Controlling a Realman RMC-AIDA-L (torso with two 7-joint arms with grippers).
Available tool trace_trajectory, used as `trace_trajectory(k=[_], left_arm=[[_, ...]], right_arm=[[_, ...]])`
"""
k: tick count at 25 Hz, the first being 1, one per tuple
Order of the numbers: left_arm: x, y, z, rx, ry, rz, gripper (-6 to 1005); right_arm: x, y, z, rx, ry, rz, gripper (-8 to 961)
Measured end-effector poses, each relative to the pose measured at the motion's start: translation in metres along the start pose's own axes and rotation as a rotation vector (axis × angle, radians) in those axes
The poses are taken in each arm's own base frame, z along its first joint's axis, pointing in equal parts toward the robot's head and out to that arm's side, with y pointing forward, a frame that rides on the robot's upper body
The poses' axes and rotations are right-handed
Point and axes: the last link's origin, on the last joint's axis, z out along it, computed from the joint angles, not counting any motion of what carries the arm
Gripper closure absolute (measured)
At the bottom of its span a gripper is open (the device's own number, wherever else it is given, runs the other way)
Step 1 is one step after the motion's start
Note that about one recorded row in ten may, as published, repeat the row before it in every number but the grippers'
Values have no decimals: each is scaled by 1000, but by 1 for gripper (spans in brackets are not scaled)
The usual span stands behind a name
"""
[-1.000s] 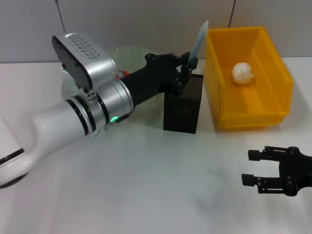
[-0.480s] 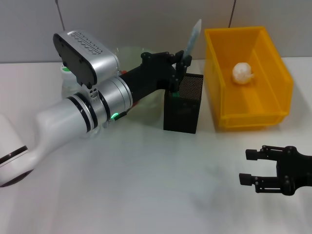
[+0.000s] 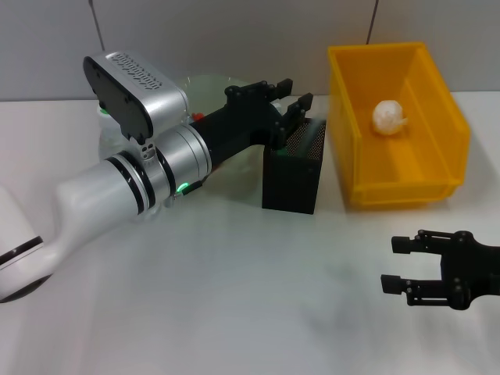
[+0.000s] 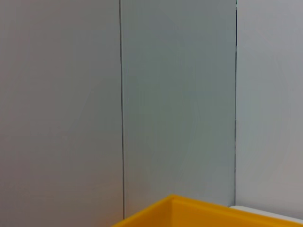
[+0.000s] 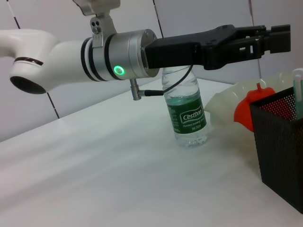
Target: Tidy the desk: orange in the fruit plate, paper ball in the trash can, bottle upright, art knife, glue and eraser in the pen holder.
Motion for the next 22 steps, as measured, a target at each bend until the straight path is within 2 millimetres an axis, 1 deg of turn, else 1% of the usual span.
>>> trace_trajectory(k=[4, 7, 12, 13, 17, 18, 21, 22], left_arm=[[1, 1, 0, -4, 9, -10, 731], [3, 3, -2, -11, 25, -41, 497], [6, 3, -8, -12, 82, -143, 287], [7, 5, -11, -26, 99, -152, 270], [13, 16, -34, -131, 206, -199, 204], [14, 18, -44, -168, 232, -214, 187], [15, 19, -72, -280, 253, -242, 187], [14, 18, -86, -330, 239, -253, 187]], right_arm=[[0, -1, 1, 2, 0, 0, 185], [0, 0, 2, 1, -1, 0, 185], [0, 0, 3, 0, -2, 0, 185], [0, 0, 3, 1, -3, -2, 185], [-2, 0, 2, 3, -13, -7, 185], [-4, 0, 1, 3, -17, -11, 185], [-7, 0, 2, 1, -23, -23, 185], [-7, 0, 2, -1, -24, -25, 185]])
